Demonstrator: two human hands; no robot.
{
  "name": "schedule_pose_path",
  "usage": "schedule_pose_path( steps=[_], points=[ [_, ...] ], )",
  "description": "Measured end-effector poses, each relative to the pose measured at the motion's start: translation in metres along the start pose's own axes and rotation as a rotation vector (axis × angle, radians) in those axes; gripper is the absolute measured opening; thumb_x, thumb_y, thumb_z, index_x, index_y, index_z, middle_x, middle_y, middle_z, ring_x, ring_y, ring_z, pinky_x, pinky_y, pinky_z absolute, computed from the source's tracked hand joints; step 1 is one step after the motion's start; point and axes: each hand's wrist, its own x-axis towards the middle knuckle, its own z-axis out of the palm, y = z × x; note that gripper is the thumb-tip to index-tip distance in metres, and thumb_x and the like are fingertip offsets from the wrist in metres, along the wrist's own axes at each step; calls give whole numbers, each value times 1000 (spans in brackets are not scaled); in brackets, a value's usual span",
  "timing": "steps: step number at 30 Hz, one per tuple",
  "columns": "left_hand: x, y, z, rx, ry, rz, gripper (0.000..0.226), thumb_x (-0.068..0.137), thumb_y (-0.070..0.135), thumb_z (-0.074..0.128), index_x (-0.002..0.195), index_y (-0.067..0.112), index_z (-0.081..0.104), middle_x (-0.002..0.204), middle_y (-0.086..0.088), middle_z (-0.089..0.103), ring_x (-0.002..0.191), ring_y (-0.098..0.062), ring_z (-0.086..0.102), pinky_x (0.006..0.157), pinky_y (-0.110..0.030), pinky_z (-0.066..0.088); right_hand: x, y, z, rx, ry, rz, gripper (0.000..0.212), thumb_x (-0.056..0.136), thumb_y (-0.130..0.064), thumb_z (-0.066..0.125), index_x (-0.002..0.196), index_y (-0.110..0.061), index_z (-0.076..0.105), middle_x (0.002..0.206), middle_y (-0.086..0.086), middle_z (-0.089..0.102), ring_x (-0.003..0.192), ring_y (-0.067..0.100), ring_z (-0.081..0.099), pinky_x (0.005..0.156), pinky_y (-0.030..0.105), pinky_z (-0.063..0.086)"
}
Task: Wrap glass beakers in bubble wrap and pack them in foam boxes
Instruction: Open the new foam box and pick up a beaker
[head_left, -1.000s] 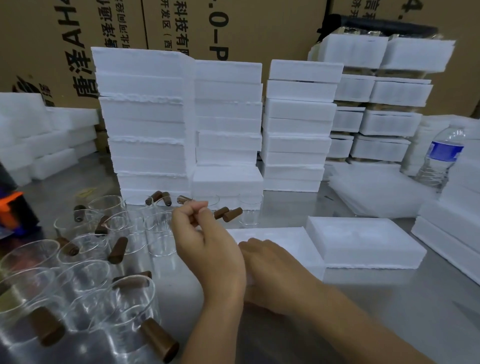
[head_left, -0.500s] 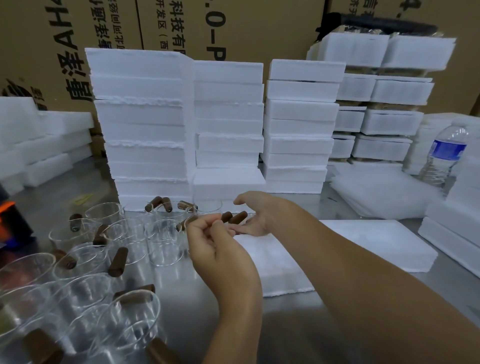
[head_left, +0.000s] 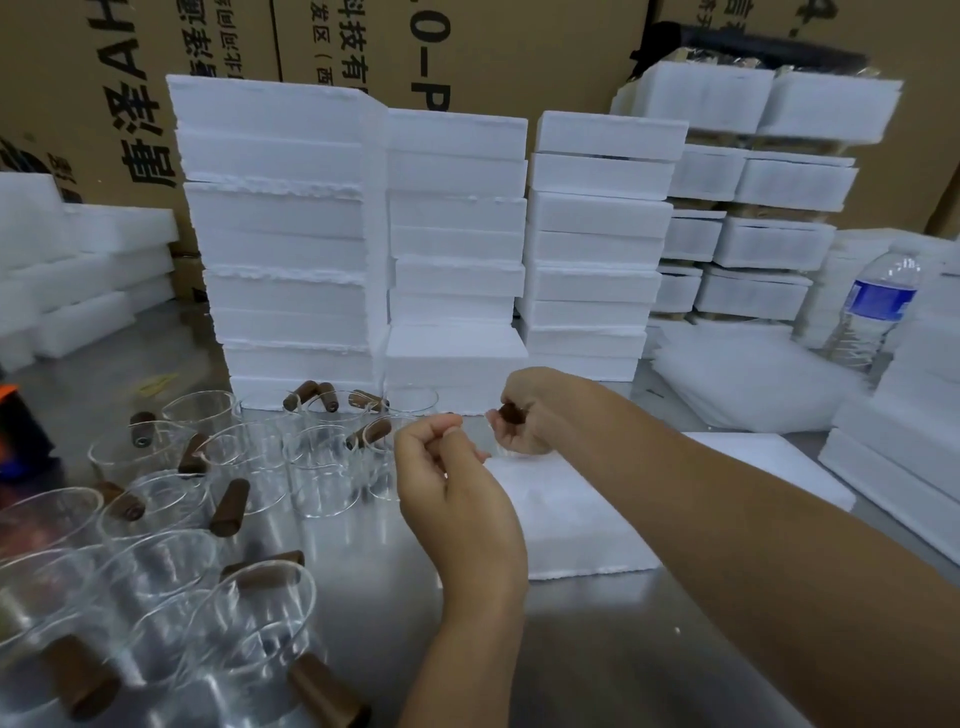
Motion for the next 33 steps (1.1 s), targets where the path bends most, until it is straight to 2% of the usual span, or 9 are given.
schedule_pose_path(
  steps=[3, 6, 11, 13, 17, 22, 27, 30, 33],
  points=[
    [-1, -3, 3, -12, -123, -132, 21, 94, 6, 44, 82, 19, 55, 68, 7, 53, 65, -6, 55, 67, -27, 45, -24, 1, -26, -66, -44, -196, 23, 95, -5, 34, 75, -6, 46, 62, 5, 46, 46, 12, 41, 34, 12, 32],
    [-5, -4, 8, -16, -345, -260, 8, 98, 21, 45, 107, 20, 45, 96, 4, 52, 84, -12, 62, 76, -21, 46, -48, 9, -60, -193, -101, -417, 26, 100, -19, 42, 83, -8, 58, 59, 0, 45, 45, 11, 42, 40, 18, 36],
    [-13, -7, 11, 9, -635, -283, 93, 63, 64, 58, 142, 39, 16, 129, 8, 45, 103, -5, 61, 91, -24, 48, -70, 24, -122, -470, -269, -602, 37, 100, -33, 39, 93, -10, 67, 59, -5, 45, 48, 10, 43, 50, 18, 41],
    [-14, -6, 9, -61, -682, -300, 98, 54, 64, 61, 140, 34, 26, 125, 9, 54, 97, -5, 66, 81, -20, 53, -72, 29, -139, -497, -392, -581, 39, 95, -39, 43, 93, -10, 69, 59, -5, 43, 50, 10, 41, 51, 18, 41],
    [-19, -8, 10, -76, -751, -336, 74, 54, 59, 66, 120, 28, 55, 117, 1, 64, 99, -17, 69, 74, -22, 56, -72, 34, -160, -526, -515, -557, 42, 84, -49, 47, 89, -16, 72, 60, -3, 42, 51, 12, 39, 52, 17, 40],
    [-22, -9, 14, -218, -622, -433, 57, 52, 50, 70, 97, 16, 68, 89, -1, 73, 96, -30, 69, 77, -29, 58, -61, 22, -179, -488, -231, -623, 35, 91, -44, 51, 93, -14, 69, 62, -2, 56, 52, 10, 51, 54, 19, 45],
    [-25, -2, 16, -280, -588, -435, 68, 49, 48, 70, 105, 9, 66, 88, -3, 72, 94, -32, 67, 74, -30, 59, -28, -9, -223, -505, 95, -584, 18, 92, -25, 59, 97, -10, 66, 81, 6, 63, 60, 13, 62, 58, 21, 49],
    [-26, -2, 20, -265, -582, -422, 69, 49, 47, 70, 106, 8, 65, 90, -5, 72, 91, -31, 69, 74, -31, 59, 6, -24, -245, -610, 324, -658, 9, 91, -21, 60, 97, -15, 63, 98, 9, 65, 77, 18, 62, 66, 24, 46],
    [-21, -7, 20, -282, -560, -422, 64, 53, 49, 66, 105, 11, 66, 92, -5, 74, 89, -31, 71, 65, -29, 59, 43, -25, -263, -913, 508, -759, 34, 93, -21, 56, 126, -14, 54, 125, 9, 58, 106, 20, 54, 88, 25, 38]
  ],
)
